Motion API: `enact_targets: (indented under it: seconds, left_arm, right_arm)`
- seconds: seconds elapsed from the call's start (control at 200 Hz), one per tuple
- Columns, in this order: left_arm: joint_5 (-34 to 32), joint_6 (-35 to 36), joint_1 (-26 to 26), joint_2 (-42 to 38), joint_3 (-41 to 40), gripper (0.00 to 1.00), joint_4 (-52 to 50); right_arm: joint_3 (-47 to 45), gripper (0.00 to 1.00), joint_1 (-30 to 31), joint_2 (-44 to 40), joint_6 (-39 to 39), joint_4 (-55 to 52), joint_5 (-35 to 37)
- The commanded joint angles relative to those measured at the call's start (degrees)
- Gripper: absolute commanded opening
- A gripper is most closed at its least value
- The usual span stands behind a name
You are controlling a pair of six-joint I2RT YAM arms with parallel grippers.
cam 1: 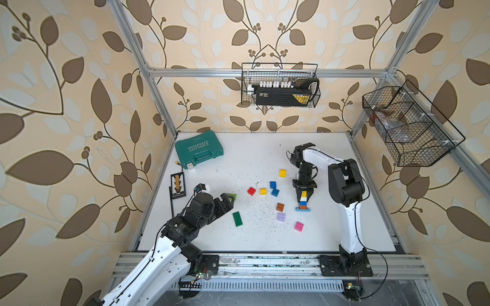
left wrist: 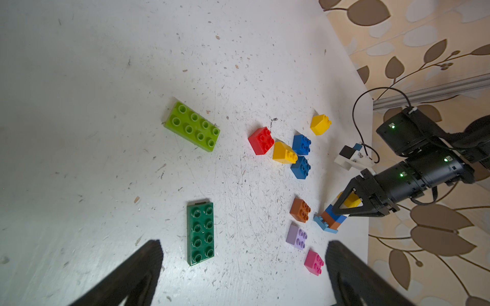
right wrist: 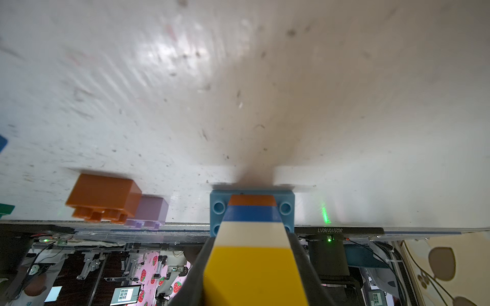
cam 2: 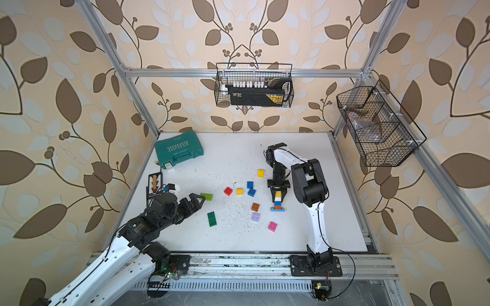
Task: Assemble the number 1 with lego
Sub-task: Place the lego brick at the center of the board.
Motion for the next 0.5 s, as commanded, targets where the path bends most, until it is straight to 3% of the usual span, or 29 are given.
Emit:
enact_targets:
  seconds: [0.0,0.32,0.495]
  left_arm:
    - [0.21,1.08,0.51,0.1,0.41,0.99,1.65]
    - [0.29,1.08,0.53,-1.05,0.32,0.99,1.02]
    - [0.09,0.75,0.54,-2.05,-0.08,0.99,0.82]
  right_arm:
    - [0.98,0.31,-0.37,0.13,0.61,0.95,-0.42]
    - [2.14,0.55,-1.08,-4.91,3.82,1.53,0.48]
    - [-2.39,0.56,-0.53,-12.55,8.13,4.97,0.97]
